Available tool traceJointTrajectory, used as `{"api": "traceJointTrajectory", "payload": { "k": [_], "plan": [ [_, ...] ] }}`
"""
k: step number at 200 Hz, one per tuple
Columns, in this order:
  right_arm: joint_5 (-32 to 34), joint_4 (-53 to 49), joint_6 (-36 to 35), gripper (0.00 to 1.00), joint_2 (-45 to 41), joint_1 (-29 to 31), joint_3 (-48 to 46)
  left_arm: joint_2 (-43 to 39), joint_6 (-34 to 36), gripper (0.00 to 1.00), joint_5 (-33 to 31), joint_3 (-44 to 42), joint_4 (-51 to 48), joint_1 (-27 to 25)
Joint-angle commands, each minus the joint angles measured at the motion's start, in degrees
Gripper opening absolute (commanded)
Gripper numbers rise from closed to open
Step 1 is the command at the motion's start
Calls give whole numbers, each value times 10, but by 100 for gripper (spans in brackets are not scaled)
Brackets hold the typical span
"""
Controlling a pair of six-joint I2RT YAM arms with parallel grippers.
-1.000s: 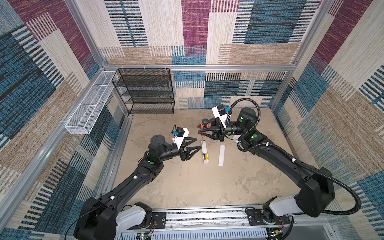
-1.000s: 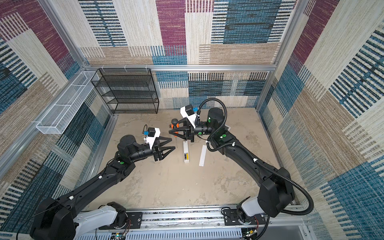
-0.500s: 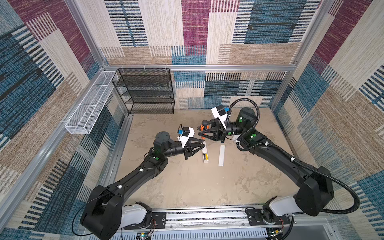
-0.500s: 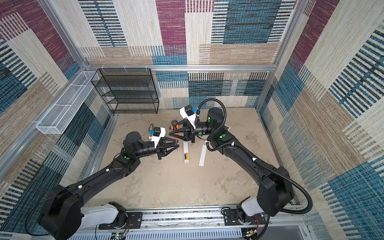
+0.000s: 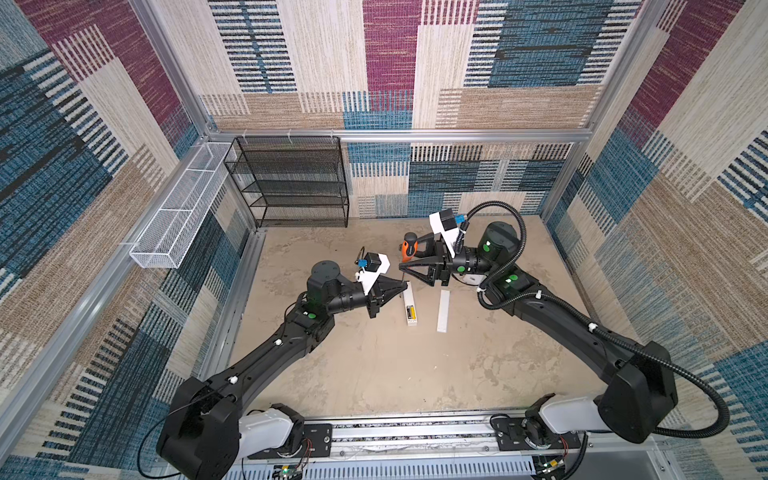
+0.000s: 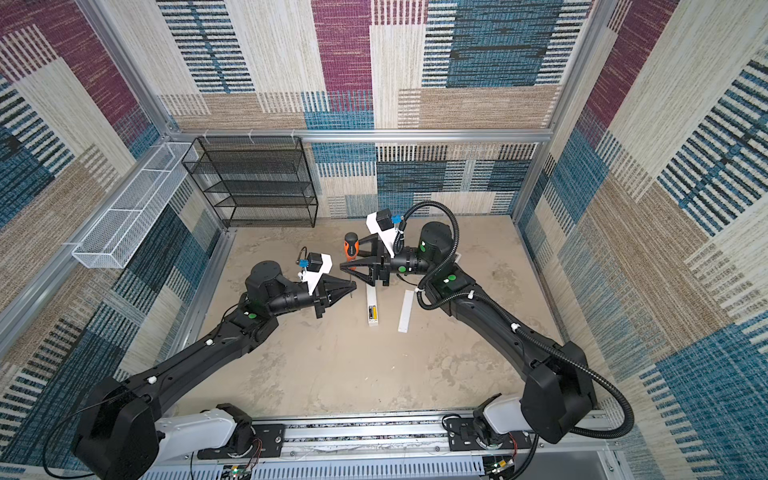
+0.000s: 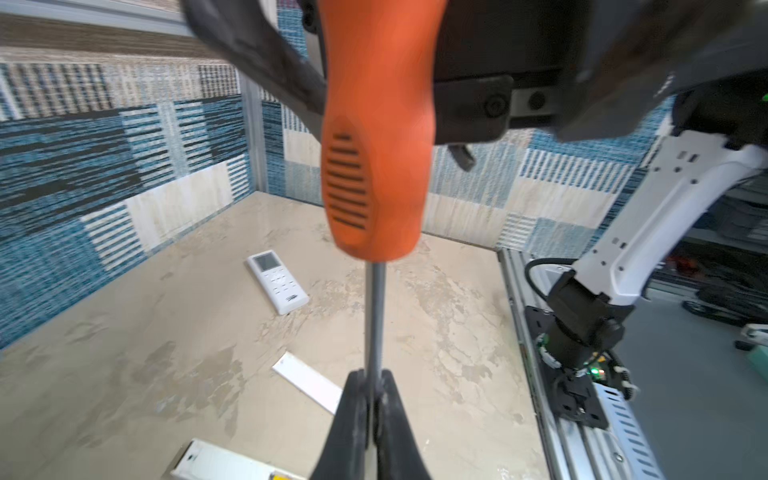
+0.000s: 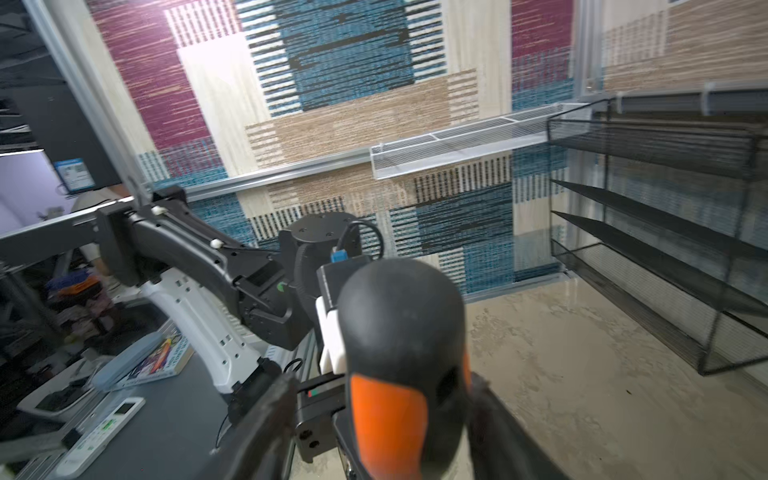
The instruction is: Unload the batteries from the remote control
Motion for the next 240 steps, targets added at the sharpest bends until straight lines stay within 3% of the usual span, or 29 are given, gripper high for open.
{"api": "traceJointTrajectory", "payload": {
  "k": [1,39,87,149,196,240],
  "plan": [
    [167,-85,31,78,-18,0,12,-8,63,0,-85,21,-105,-1],
    [263,-210,70,74,-13,4,43,-11,114,0,-191,45,-198,-6],
    [295,-288,92,72,26,21,90,-3,162,0,-253,72,-259,-30],
    [279,-302,92,64,68,49,117,8,171,0,-265,78,-267,-37],
    [276,-276,101,64,55,50,91,9,169,0,-267,77,-272,-38],
    [262,-253,106,42,56,50,75,8,157,0,-264,80,-273,-38]
  ]
}}
